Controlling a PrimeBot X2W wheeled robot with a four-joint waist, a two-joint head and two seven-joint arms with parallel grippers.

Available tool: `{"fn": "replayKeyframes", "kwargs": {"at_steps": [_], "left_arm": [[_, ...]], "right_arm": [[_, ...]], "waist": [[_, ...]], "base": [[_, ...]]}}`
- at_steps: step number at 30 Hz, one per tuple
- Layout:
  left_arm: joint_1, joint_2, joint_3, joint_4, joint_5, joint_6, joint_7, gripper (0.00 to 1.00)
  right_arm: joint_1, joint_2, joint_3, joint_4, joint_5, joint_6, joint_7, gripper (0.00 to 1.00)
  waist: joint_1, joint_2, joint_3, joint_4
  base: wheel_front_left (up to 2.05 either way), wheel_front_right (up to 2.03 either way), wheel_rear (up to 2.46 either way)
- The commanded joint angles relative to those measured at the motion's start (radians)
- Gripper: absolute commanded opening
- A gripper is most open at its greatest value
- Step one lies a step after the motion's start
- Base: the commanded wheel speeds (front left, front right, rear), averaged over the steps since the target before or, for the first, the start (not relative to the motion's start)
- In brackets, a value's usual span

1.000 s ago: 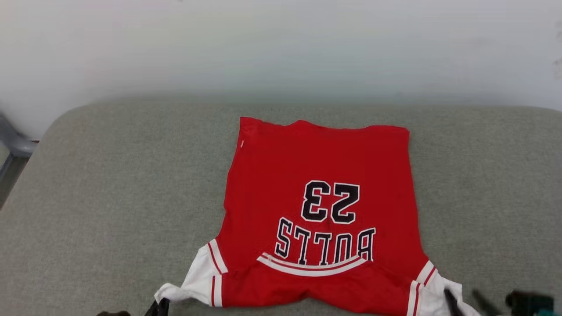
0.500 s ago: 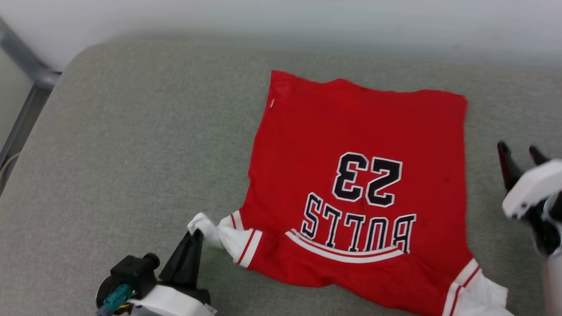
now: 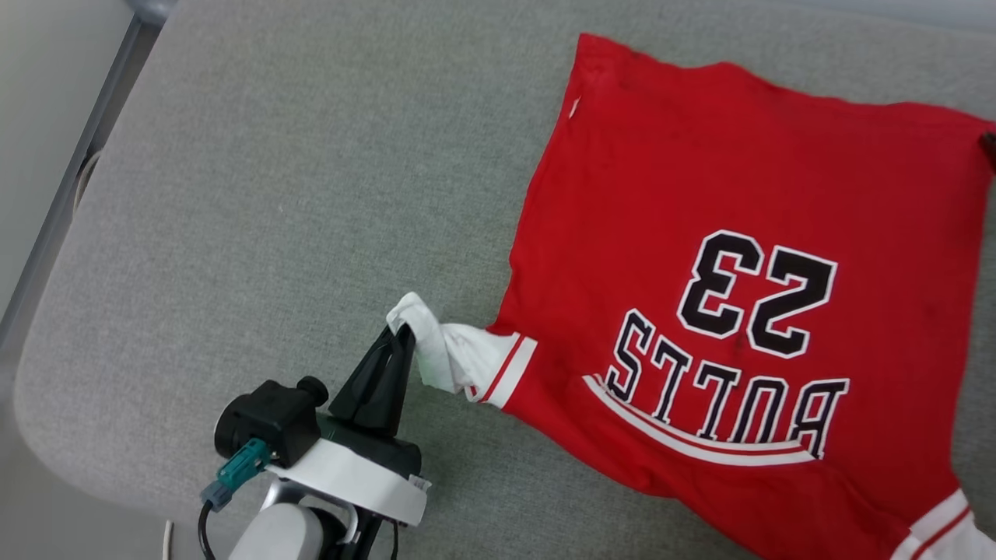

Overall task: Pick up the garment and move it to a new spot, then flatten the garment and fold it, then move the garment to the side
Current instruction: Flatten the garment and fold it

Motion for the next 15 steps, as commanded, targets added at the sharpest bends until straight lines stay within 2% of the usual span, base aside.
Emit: {"fn": "replayKeyframes", "kwargs": {"at_steps": [1,6,13,14,15], "left_arm": [[-0.018,-0.009,0.002,-0.007,0.008,-0.003,-0.004,0.00],[-0.041,-0.031,0.009,-0.008,0.019,-0.014,-0.005,0.00],[-0.046,-0.046,0.020,0.000,0.027,-0.019,-0.005,0.00],[-0.046,-0.047,0.022,0.001,0.029,-0.019,-0.005,0.00],[-0.047,-0.048,0.023,0.001,0.030,-0.019,-0.005,0.00]], "right_arm": [[-0.035,0.000,-0.005,0.019,-0.015,-0.001,0.017,1.00],[-0.119,0.008,-0.018,0.093,-0.070,-0.001,0.068,1.00],[-0.056,0.056,-0.013,0.272,-0.102,-0.001,0.296,1.00],[-0.052,0.061,-0.018,0.280,-0.105,-0.001,0.312,0.71],[-0.049,0.063,-0.018,0.285,-0.113,-0.001,0.325,0.29]], "waist": [[-0.0003,0.0000,0.041,0.028],[-0.0003,0.0000,0.091,0.039],[-0.0003,0.0000,0.113,0.032],[-0.0003,0.0000,0.115,0.030],[-0.0003,0.0000,0.116,0.028]], "base": [[0.00,0.00,0.00],[0.00,0.00,0.00],[0.00,0.00,0.00],[0.00,0.00,0.00],[0.00,0.00,0.00]]}}
